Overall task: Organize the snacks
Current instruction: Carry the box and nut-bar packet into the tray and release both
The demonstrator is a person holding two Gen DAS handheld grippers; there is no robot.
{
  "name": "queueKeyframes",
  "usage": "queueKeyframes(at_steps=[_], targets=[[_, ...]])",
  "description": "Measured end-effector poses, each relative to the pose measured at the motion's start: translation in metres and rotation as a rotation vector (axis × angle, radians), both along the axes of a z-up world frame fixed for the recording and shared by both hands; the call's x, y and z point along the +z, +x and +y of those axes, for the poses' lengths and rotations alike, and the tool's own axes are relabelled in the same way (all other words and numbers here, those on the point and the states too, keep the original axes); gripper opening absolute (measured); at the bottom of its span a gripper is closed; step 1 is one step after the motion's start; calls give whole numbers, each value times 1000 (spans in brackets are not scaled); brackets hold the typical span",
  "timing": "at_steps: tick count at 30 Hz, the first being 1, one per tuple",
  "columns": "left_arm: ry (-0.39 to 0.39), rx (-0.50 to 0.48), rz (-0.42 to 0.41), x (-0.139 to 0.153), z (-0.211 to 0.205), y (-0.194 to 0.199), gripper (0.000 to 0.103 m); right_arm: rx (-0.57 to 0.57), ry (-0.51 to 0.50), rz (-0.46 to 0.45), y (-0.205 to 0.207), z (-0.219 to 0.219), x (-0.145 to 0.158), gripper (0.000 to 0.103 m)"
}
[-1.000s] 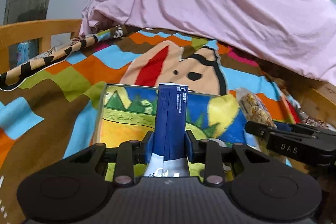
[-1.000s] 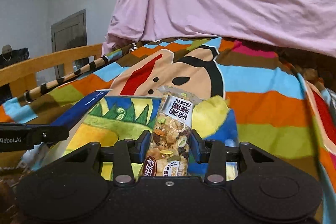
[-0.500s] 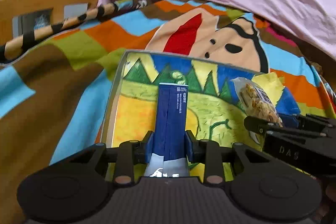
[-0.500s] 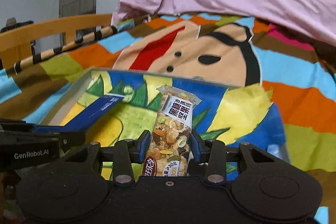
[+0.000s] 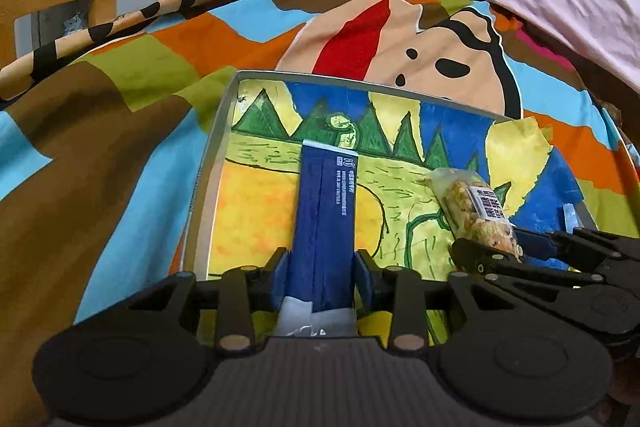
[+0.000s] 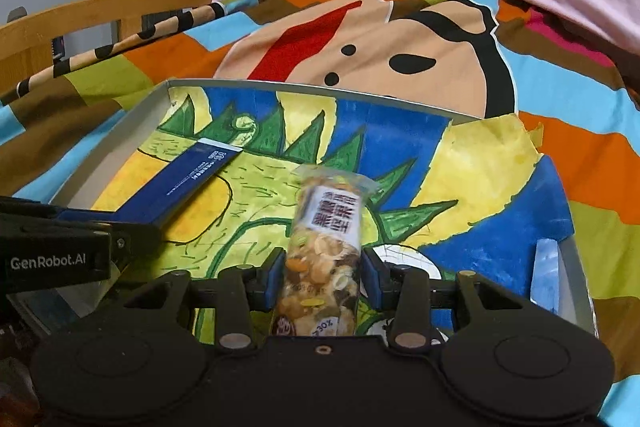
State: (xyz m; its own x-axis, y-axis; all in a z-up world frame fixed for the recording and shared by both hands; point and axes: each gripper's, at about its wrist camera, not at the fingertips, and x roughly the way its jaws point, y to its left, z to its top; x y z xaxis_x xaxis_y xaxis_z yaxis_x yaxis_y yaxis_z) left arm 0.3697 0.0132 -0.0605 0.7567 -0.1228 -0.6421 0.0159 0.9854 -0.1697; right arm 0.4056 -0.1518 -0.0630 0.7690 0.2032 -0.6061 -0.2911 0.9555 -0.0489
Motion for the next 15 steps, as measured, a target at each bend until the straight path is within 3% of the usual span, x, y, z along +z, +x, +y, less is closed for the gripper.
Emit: queueKeyframes(at_steps=[4,6,8,15], targets=[[-29,10,6,2,3,-3,54,5,3,-11,-3,-2,6,55],[-47,17,0,4,5,-7,65,4,19,-24,-6,-5,12,61],[-55,33,-32,10,8,-14,70,2,32,-37,-10,-8,17,69],[-45,55,-167,37,17,-45,87,-3,78,-113,-35,-23,43,79]])
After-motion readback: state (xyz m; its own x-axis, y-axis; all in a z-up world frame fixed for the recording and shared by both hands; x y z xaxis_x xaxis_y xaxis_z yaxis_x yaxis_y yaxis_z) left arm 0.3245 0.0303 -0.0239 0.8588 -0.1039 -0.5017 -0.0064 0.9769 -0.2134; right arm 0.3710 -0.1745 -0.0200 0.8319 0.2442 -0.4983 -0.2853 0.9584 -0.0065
